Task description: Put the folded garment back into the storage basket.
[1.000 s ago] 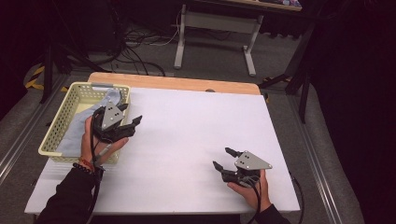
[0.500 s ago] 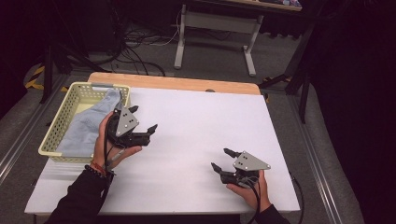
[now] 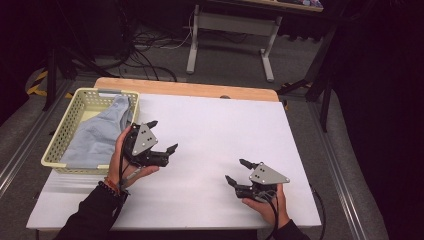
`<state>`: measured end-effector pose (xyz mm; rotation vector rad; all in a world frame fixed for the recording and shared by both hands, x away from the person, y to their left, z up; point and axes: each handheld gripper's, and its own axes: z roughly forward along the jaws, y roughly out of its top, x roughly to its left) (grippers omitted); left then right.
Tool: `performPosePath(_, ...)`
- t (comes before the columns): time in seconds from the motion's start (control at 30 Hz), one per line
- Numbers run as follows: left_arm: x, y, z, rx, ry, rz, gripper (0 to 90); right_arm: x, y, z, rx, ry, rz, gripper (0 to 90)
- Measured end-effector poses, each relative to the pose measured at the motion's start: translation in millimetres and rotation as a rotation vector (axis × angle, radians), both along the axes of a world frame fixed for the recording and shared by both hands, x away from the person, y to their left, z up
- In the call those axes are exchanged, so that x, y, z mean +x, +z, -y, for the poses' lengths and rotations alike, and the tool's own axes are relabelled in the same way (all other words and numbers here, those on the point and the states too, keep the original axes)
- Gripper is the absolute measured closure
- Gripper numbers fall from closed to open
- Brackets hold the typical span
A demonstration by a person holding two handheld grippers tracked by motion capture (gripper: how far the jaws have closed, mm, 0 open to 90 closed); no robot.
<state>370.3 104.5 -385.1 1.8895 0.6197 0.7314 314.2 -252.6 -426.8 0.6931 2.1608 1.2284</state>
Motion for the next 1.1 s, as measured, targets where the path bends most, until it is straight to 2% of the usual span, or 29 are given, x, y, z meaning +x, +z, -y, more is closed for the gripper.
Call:
performPosePath(0.13, -6.5, -3.8, -0.4, -0.017, -0.048, -0.002, 9.2, -1.4, 0.2, -1.2, 0.0, 0.002, 0.003, 29.0)
performPosePath(0.37, -15.4, -7.6, 0.1, 0.002, -0.063, 0.017, 10.5, -2.6, -0.7, -3.7, 0.003, 0.006, 0.004, 28.2)
performPosePath(0.63, -24.9, -11.8, -1.9, 0.01, -0.09, 0.019, 11.4, -4.3, -0.6, -5.2, 0.01, 0.006, 0.011, 27.8)
performPosePath(0.87, -35.5, -18.2, -5.5, 0.033, -0.106, 0.031, 11.1, -6.1, -1.4, -7.8, 0.015, 0.017, 0.019, 26.6)
performPosePath(1.1, -45.0, -24.9, -8.9, 0.036, -0.106, 0.04, 11.2, -8.0, -0.2, -8.1, 0.027, 0.02, 0.033, 25.5)
